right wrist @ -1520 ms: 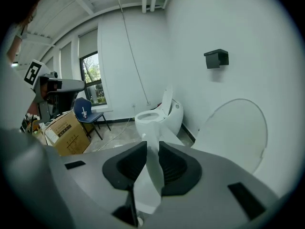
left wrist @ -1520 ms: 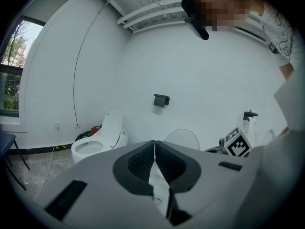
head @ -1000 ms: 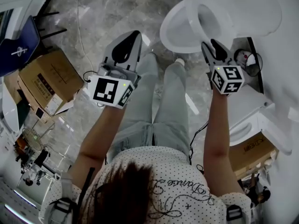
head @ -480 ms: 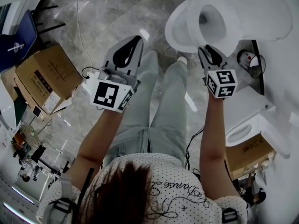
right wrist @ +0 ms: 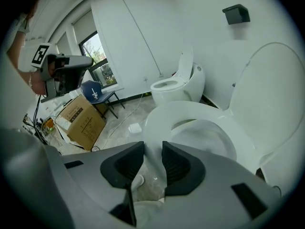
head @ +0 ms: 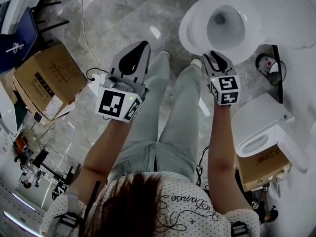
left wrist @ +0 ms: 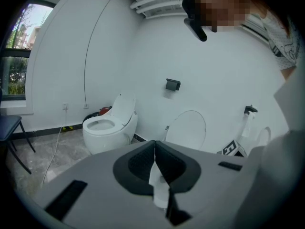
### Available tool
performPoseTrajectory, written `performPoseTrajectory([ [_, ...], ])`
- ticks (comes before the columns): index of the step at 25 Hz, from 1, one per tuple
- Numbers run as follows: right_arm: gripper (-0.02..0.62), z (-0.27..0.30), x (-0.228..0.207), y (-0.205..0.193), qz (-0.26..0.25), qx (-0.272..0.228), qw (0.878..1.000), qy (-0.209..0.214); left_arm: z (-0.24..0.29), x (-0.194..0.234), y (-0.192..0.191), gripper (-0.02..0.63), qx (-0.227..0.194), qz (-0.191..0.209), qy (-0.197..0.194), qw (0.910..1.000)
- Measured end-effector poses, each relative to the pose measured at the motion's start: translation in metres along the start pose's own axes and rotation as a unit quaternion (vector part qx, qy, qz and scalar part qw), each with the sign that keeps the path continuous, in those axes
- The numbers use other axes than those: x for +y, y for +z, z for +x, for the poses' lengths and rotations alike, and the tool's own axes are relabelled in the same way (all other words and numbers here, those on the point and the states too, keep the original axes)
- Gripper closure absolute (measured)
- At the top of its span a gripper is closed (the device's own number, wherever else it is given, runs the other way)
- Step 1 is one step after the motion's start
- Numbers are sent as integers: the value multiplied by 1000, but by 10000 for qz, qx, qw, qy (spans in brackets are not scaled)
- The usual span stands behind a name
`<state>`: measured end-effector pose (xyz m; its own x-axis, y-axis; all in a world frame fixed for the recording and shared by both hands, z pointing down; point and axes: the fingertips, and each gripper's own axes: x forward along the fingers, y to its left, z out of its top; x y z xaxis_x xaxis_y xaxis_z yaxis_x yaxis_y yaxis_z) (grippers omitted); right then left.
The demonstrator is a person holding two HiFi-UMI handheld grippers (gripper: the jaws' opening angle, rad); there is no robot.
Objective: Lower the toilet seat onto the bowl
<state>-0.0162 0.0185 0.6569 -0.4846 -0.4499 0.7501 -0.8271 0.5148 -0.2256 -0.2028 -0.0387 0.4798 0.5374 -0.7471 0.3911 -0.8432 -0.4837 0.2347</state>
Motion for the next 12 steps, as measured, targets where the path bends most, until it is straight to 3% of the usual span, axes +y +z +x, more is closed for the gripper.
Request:
performPoseTrajectory([
  [12, 474, 59, 18, -46, -103, 309, 9994, 62, 6, 17, -40, 600, 51, -11, 127, 9999],
])
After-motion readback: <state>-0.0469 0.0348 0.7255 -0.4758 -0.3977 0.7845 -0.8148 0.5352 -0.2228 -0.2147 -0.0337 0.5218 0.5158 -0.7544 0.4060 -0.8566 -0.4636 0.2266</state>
